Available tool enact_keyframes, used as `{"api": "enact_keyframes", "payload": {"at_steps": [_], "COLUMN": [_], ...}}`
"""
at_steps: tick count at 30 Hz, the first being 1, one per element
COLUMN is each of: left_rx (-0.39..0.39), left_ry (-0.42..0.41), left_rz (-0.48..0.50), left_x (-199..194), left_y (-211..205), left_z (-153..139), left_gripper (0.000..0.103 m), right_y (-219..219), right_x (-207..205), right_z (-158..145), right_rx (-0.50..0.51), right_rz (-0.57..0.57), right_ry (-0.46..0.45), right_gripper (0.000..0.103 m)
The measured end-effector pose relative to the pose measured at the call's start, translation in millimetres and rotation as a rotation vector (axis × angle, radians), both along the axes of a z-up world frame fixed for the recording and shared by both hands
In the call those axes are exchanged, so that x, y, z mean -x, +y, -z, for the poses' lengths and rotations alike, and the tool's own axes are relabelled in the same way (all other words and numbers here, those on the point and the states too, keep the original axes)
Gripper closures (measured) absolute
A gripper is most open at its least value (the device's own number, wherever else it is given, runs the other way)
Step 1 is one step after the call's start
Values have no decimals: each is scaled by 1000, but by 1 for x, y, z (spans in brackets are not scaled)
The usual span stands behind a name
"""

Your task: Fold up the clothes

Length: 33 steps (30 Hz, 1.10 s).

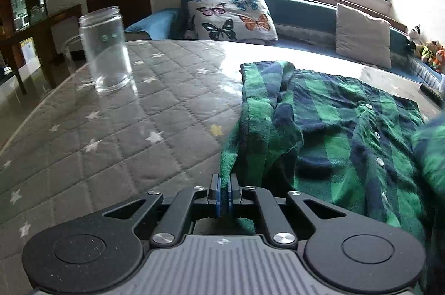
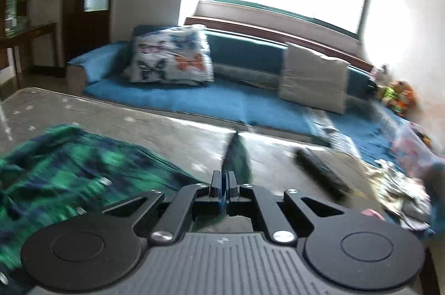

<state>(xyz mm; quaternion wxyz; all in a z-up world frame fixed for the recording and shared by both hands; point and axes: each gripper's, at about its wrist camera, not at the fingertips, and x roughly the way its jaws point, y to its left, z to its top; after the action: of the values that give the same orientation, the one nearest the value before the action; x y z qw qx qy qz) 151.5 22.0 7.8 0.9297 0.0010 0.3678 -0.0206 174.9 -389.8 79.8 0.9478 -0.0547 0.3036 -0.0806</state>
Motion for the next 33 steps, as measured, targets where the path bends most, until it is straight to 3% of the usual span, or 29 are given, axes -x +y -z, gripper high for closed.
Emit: {"api": "enact_keyframes", "payload": {"at_steps": [7,13,17,23,24,26,27,28,29,32,33], "left_rx": [3,4,-2,-24,-28,-41,-49,-57,-64,-67,-71], "left_ry": [16,25,40,41,38,32,28,18,8,-7,-12], "left_rz": [-39,-66,-72,-72,-69,-70,-73,-74,-73,-80,-83], "left_x": [36,60,67,67,67,68,69,70,71,70,69], "left_y": [18,25,27,26,26,25,24,24,24,25,25], "left_z": [3,4,5,3,2,0,-1,-3,-5,-11,-13], "left_gripper": [98,98,98,92,90,77,61,55,54,42,40], "right_y": [-56,-79,-78,-76,-76,-80,-81,-81,-81,-81,-81], "right_x": [61,84,76,64,63,63,63,63,63,65,65], "right_z": [10,38,71,112,115,119,120,121,121,118,116], "right_rx": [18,-67,-141,-178,-184,-212,-222,-225,-228,-234,-238], "right_rz": [133,160,133,169,175,178,179,180,181,176,171], "right_ry": [31,88,140,188,191,191,187,183,181,175,177], "right_gripper": [102,97,68,50,50,50,51,51,56,90,90]}}
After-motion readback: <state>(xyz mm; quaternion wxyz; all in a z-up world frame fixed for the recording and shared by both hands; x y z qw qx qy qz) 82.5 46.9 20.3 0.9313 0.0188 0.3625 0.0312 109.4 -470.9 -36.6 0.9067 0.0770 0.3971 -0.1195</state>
